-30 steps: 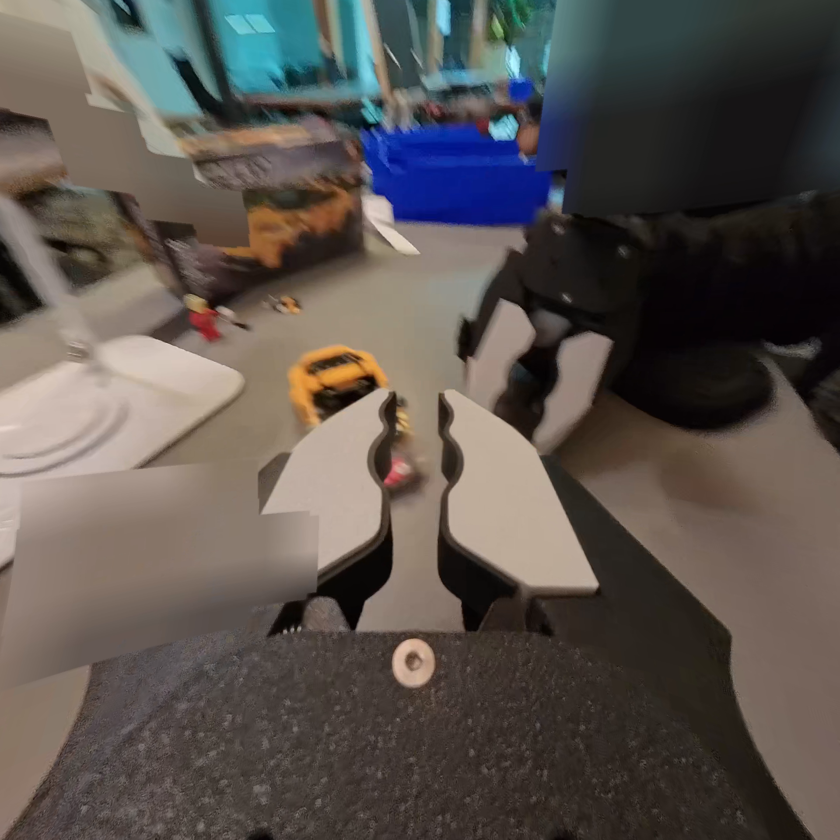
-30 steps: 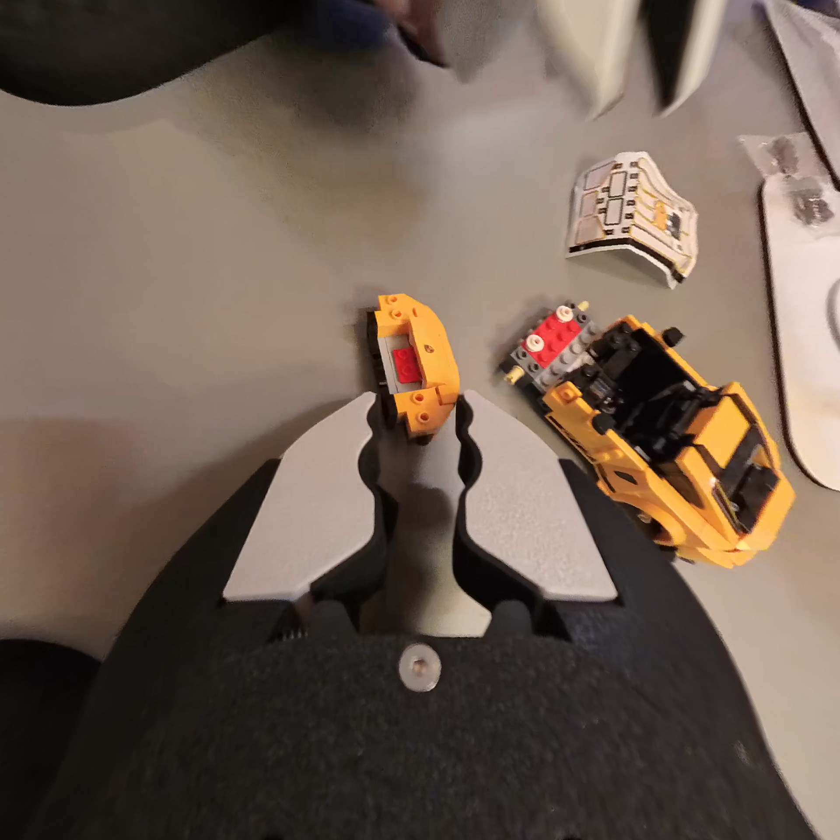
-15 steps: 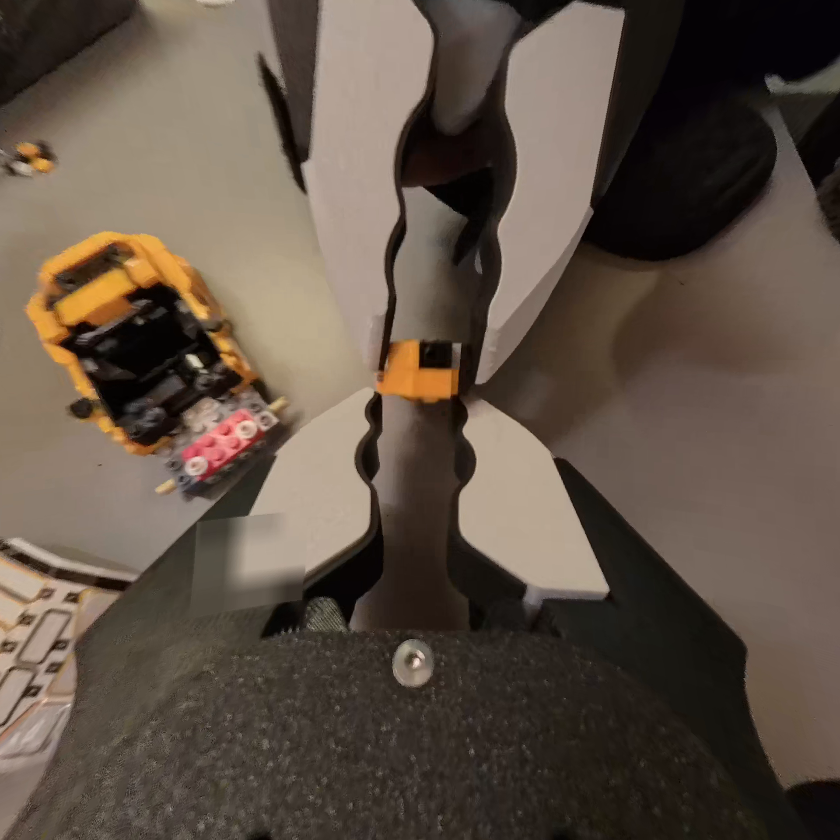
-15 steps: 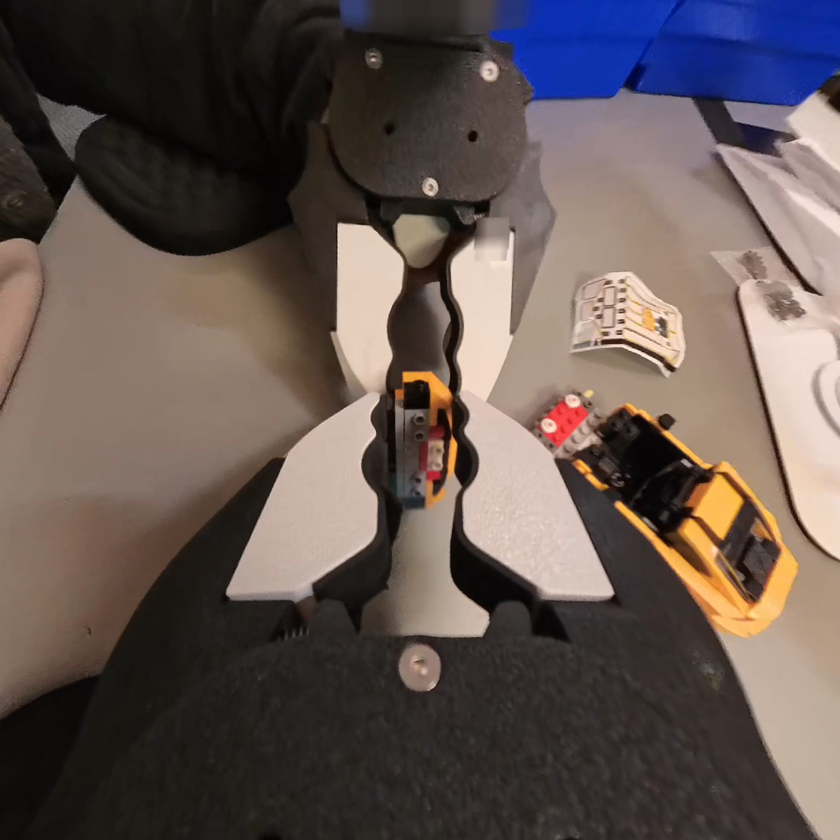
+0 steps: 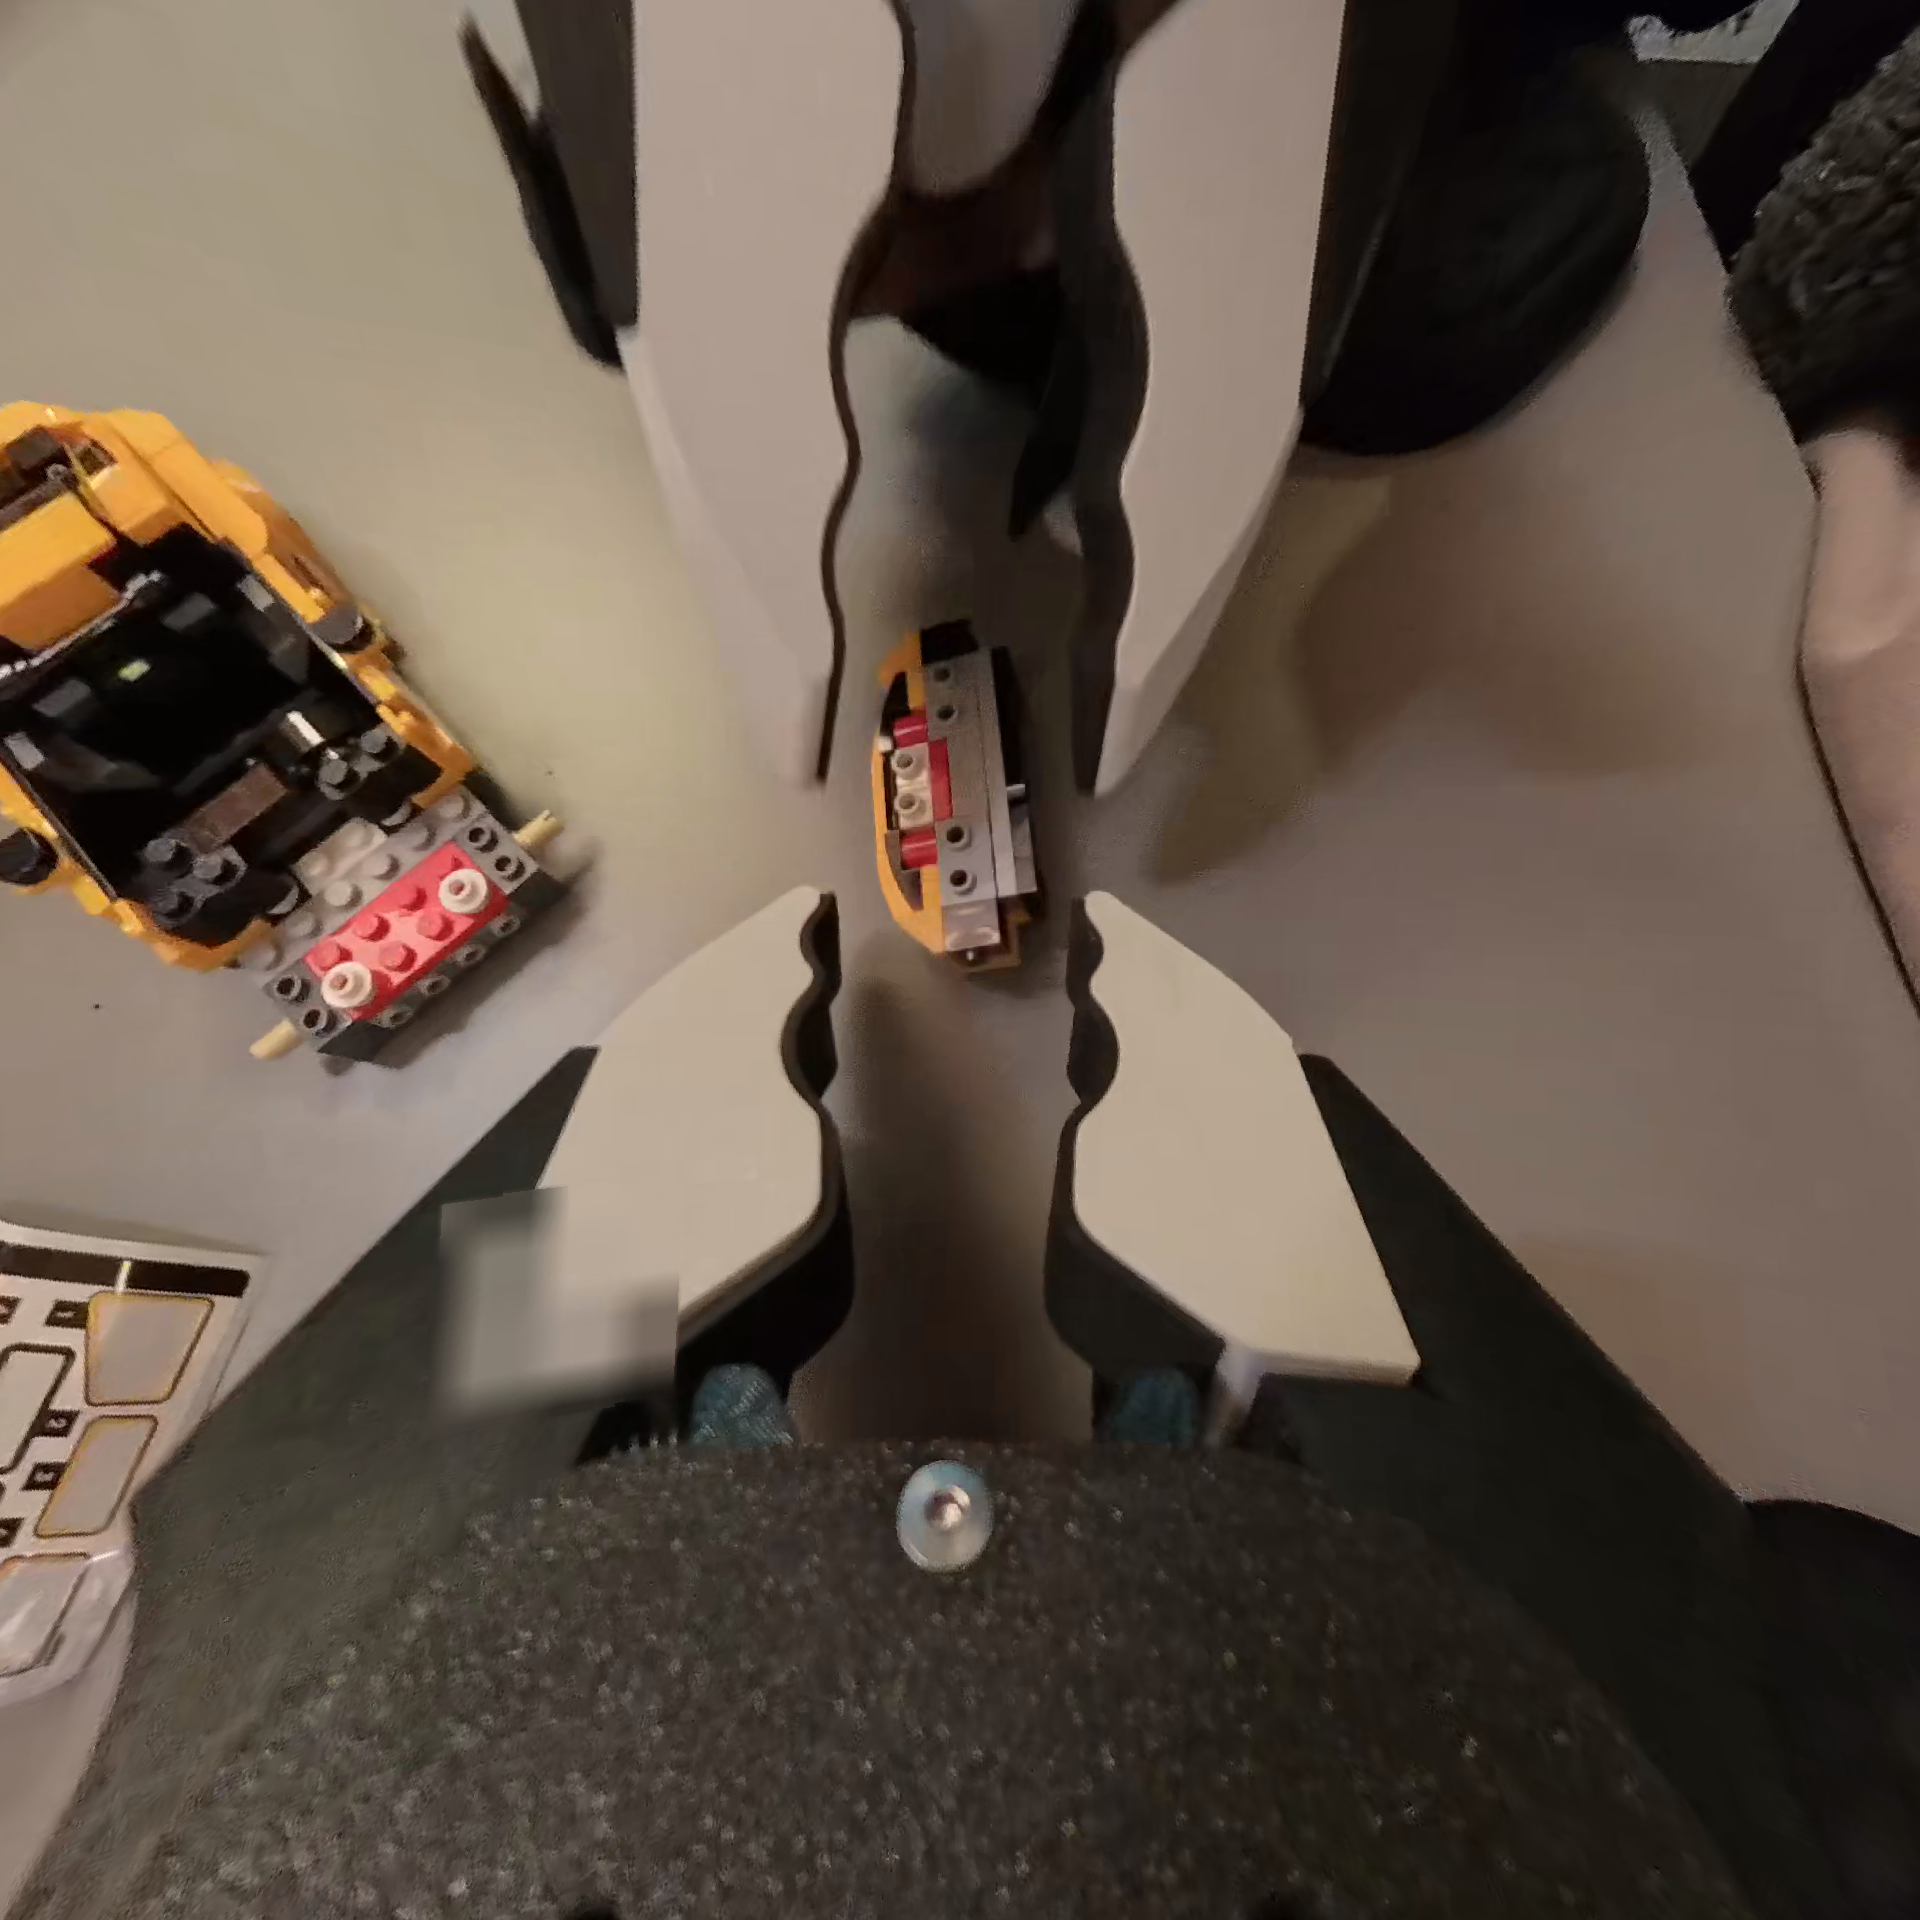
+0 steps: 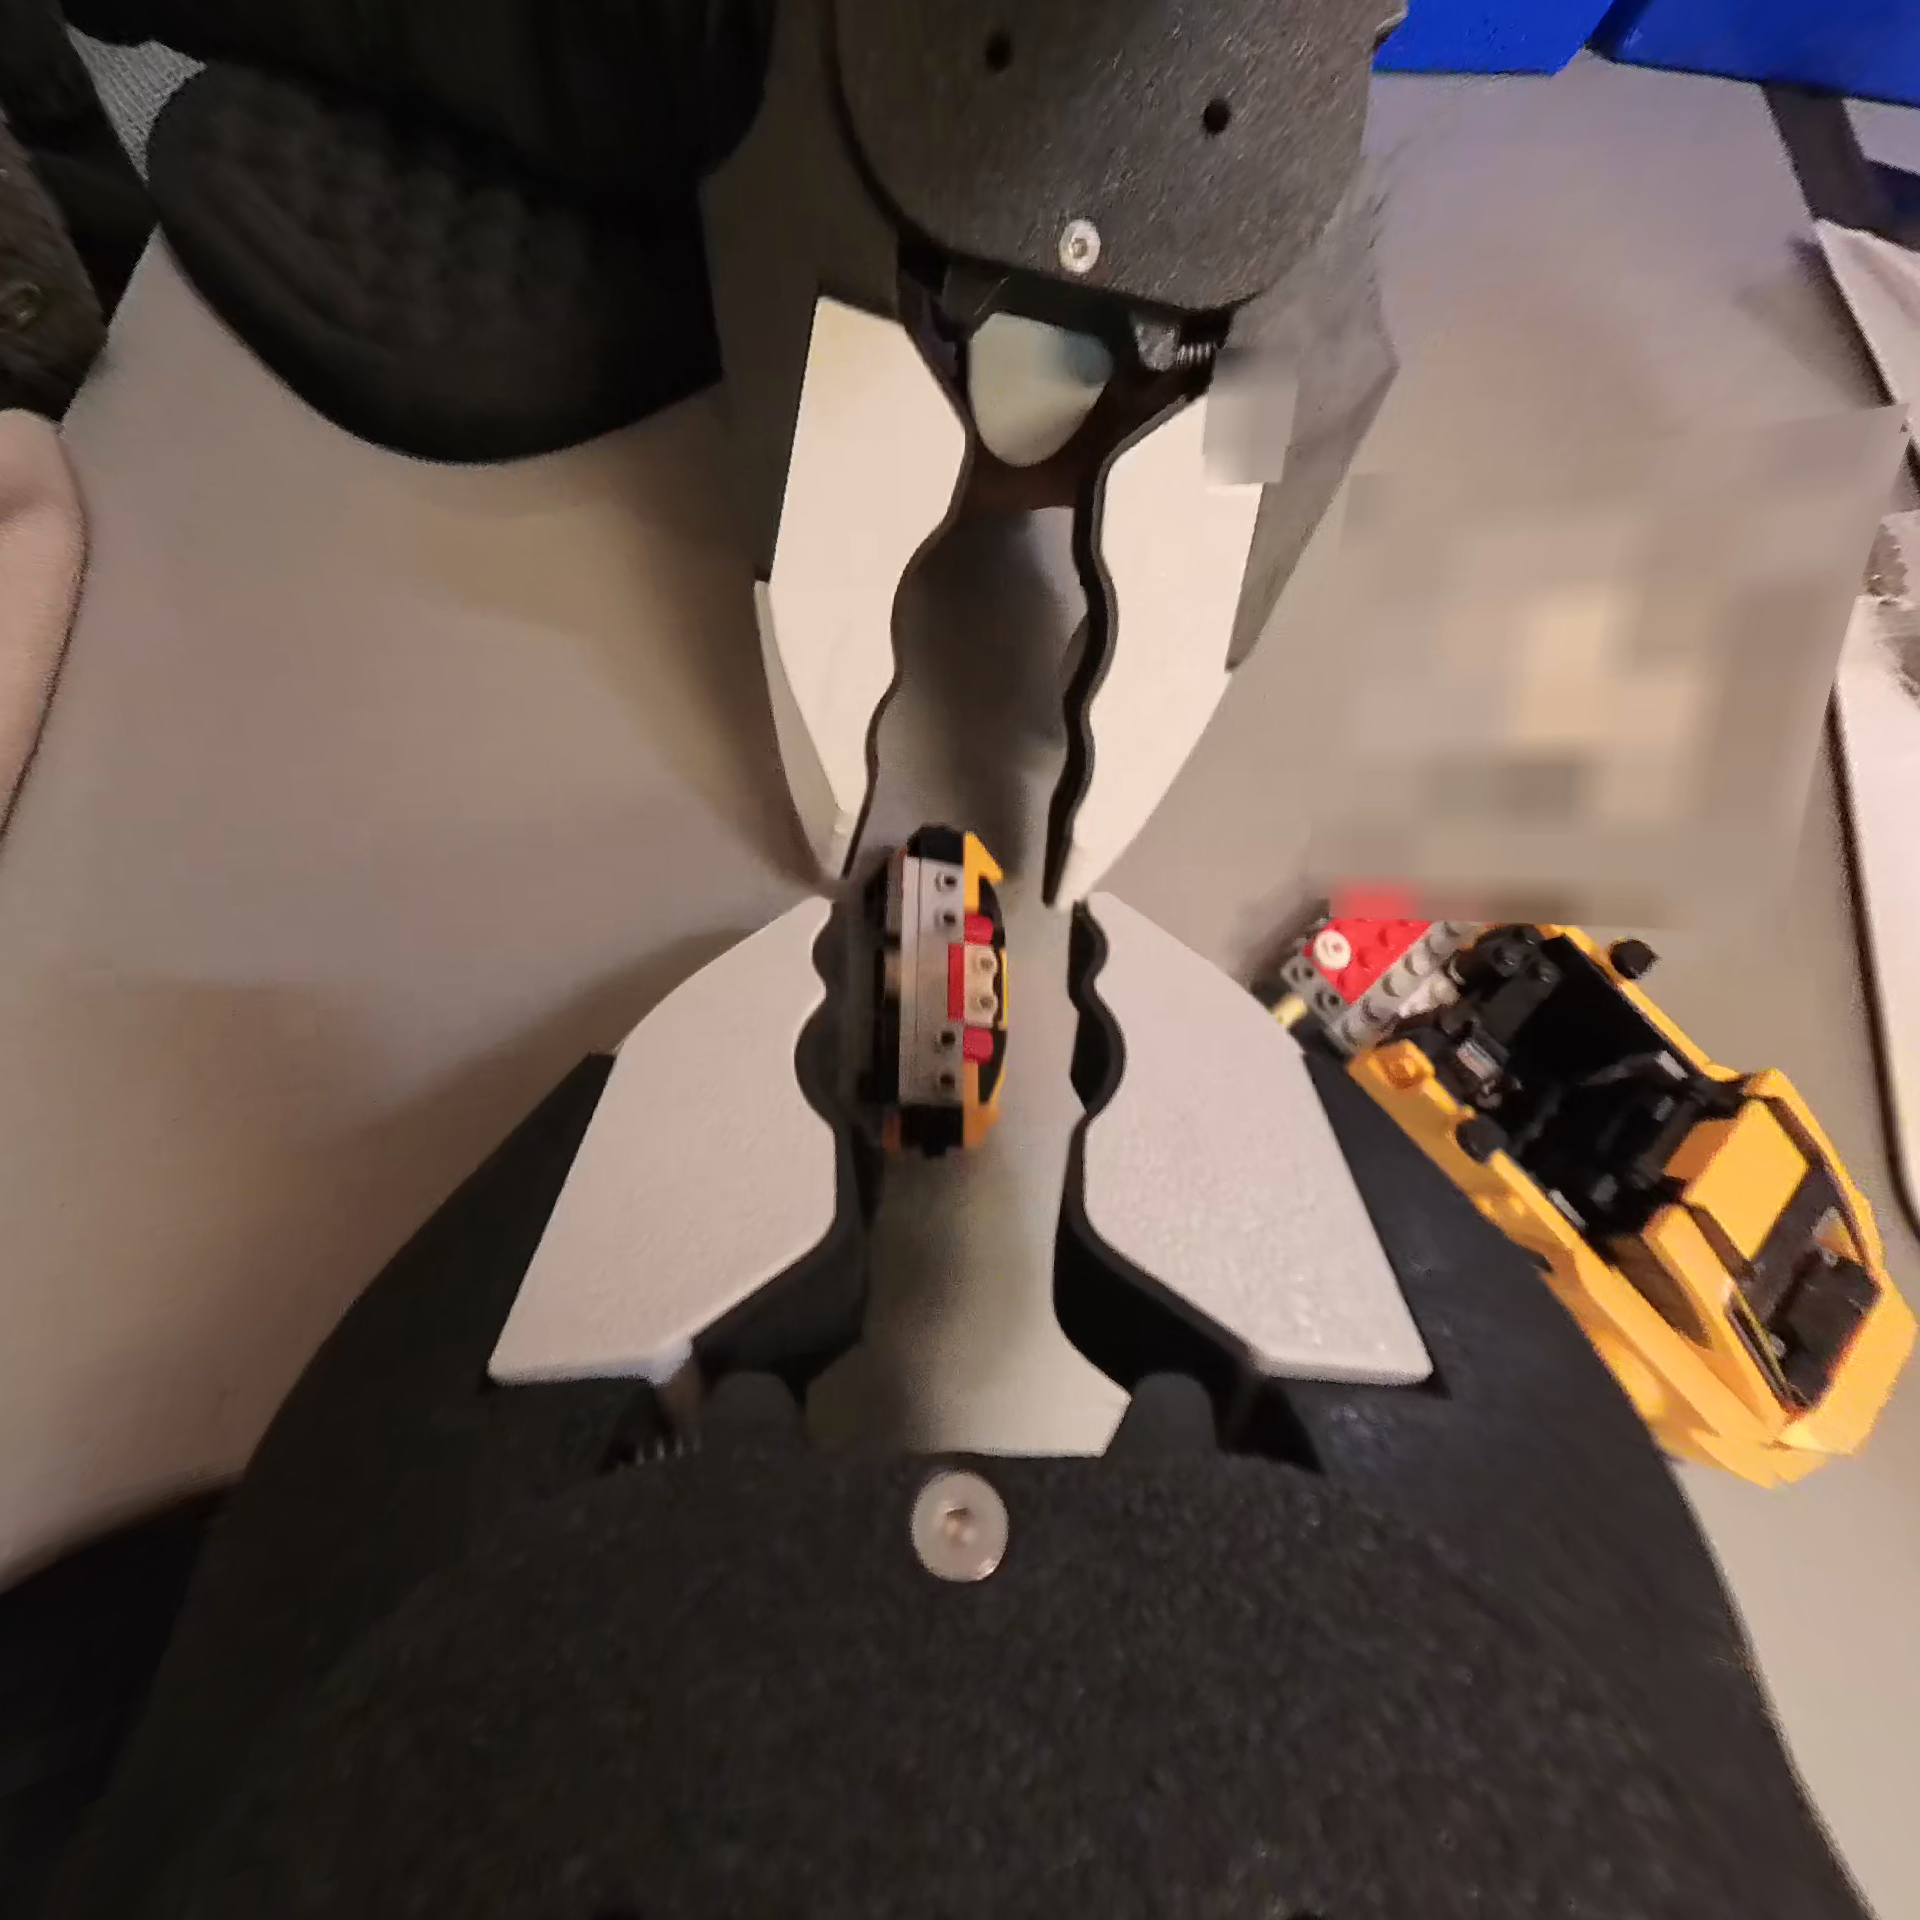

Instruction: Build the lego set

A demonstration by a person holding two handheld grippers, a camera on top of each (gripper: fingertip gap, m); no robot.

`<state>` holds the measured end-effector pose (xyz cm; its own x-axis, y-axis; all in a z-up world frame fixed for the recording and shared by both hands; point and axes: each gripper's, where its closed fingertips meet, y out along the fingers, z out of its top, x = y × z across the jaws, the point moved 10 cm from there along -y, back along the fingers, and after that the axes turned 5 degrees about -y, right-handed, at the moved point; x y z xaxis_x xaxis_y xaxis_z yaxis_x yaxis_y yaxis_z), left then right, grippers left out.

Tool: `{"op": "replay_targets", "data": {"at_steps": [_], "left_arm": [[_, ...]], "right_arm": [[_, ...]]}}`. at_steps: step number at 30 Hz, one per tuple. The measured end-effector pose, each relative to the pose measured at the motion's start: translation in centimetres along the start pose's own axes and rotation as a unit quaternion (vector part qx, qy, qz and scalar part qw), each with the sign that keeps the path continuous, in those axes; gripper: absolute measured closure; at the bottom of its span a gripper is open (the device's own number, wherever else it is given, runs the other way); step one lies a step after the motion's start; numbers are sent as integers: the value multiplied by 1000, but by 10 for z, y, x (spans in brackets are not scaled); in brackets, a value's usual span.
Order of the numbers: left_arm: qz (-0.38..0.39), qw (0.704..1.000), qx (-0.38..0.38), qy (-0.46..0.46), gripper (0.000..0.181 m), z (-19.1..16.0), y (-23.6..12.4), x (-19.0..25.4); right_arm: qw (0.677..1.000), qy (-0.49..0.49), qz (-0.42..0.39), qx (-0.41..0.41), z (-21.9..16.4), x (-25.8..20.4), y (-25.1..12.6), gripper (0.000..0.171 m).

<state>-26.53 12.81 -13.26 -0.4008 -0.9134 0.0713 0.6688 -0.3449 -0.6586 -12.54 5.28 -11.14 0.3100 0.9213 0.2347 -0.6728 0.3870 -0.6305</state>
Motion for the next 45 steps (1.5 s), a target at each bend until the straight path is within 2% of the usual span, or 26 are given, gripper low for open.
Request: {"op": "replay_targets", "data": {"at_steps": [4,8,10,14,17,20,24,31,36,40,44,45], "left_arm": [[0,1000,-3,-4,147,0,1,0],[-7,1000,-10,-4,151,-2,3,1],[-4,1000,-11,1,152,-2,3,1],[2,1000,-1,2,146,-1,1,0],[-10,1000,-3,-29,137,-3,1,-4],[-8,1000,-14,-25,146,-4,3,-3],[-3,1000,-23,-18,147,-5,5,-2],[0,1000,-17,-15,142,-4,3,-2],[0,999,35,-21,137,3,-10,-4],[34,989,140,-36,144,16,-36,-10],[136,954,265,-30,178,30,-77,-8],[175,942,286,-28,181,32,-90,-6]], "right_arm": [[997,16,43,-57,-17,2,-10,131],[994,36,59,-82,-24,0,0,130],[995,41,51,-81,-25,1,2,140],[997,0,18,-69,-21,0,1,141],[994,-72,-29,-80,-19,-4,3,140],[991,-105,-37,-80,-17,-9,6,140],[994,-82,-27,-74,-19,-7,6,139],[1000,-17,6,-21,-21,1,-3,135],[993,50,18,102,-13,13,-22,131],[971,87,-99,198,-8,31,-45,130],[930,125,-243,247,-13,47,-68,139],[919,138,-278,244,-17,51,-71,143]]}}
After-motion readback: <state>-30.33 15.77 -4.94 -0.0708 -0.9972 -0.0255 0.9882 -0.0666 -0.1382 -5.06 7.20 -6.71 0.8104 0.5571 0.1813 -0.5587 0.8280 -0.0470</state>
